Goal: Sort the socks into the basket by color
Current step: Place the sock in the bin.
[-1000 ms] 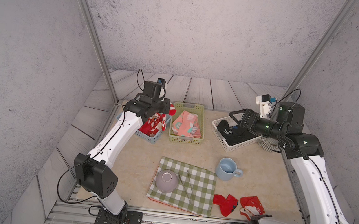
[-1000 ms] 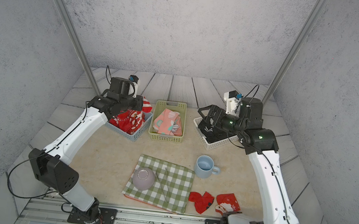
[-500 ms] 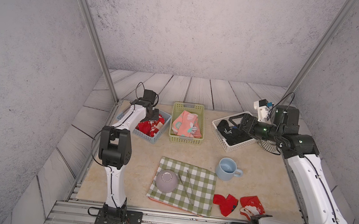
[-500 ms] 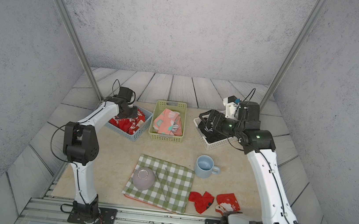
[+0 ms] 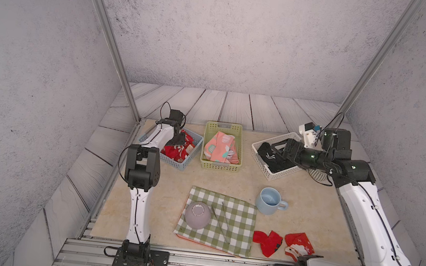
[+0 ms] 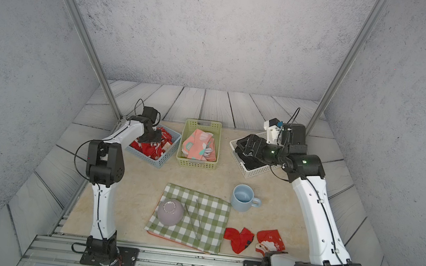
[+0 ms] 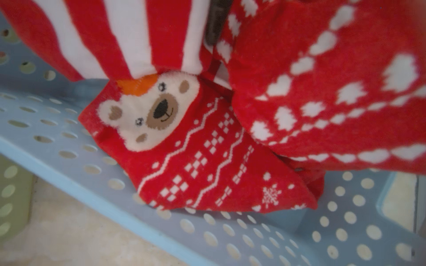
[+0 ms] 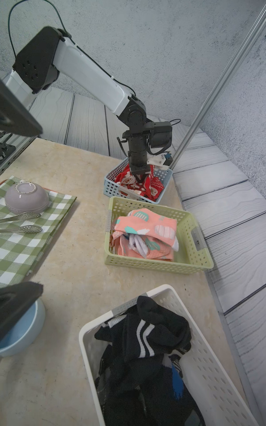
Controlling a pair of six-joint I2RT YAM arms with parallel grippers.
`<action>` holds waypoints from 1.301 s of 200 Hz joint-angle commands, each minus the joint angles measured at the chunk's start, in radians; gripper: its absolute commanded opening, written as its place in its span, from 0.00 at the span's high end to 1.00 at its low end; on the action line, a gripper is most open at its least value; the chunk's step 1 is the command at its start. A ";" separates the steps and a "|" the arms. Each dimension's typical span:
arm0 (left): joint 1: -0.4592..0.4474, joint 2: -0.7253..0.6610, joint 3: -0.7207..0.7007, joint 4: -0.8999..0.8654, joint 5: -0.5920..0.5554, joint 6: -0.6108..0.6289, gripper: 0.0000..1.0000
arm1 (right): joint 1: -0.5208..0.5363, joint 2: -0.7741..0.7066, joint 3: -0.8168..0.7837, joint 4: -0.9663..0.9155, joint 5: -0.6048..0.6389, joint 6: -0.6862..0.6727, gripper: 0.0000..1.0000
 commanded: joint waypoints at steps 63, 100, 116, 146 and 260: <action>0.007 -0.149 -0.074 0.062 0.073 -0.010 0.14 | -0.004 0.020 0.002 -0.050 -0.008 -0.033 0.01; 0.008 -0.224 -0.086 0.060 0.139 -0.012 0.00 | -0.004 0.043 -0.002 -0.126 0.000 -0.052 0.01; 0.007 -0.278 -0.134 0.096 0.169 -0.018 0.00 | -0.005 0.056 -0.009 -0.181 0.020 -0.068 0.01; 0.008 -0.386 -0.207 0.157 0.226 -0.028 0.00 | -0.004 0.057 -0.066 -0.268 0.052 -0.088 0.01; -0.082 -0.728 -0.454 0.201 0.356 -0.055 0.00 | 0.039 -0.086 -0.386 -0.508 0.186 -0.046 0.01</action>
